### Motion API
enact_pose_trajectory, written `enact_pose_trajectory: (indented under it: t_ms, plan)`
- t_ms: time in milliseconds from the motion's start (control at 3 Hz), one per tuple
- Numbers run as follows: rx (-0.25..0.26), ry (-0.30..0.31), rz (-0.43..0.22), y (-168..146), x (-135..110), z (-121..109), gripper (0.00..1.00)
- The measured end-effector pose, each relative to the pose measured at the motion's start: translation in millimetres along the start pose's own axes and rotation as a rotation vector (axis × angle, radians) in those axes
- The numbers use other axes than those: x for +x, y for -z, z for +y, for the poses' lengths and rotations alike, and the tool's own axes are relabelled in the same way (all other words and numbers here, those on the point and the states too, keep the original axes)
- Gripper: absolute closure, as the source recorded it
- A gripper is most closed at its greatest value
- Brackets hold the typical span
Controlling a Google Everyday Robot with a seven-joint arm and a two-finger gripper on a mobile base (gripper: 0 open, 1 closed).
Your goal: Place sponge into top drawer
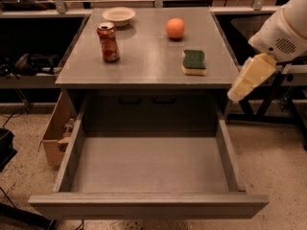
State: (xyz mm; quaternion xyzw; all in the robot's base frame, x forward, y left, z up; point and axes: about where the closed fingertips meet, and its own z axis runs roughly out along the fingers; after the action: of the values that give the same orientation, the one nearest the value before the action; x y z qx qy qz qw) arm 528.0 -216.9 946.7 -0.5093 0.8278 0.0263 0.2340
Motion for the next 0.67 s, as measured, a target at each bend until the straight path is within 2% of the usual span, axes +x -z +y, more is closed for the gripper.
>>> enact_pose_trajectory:
  t_ms: [333,667]
  plan:
    - [-0.014,-0.184,-0.002,-43.0,-20.7,-57.4,0.00]
    - [-0.026,-0.342,0.049,-87.7,-47.5,-100.4,0.00]
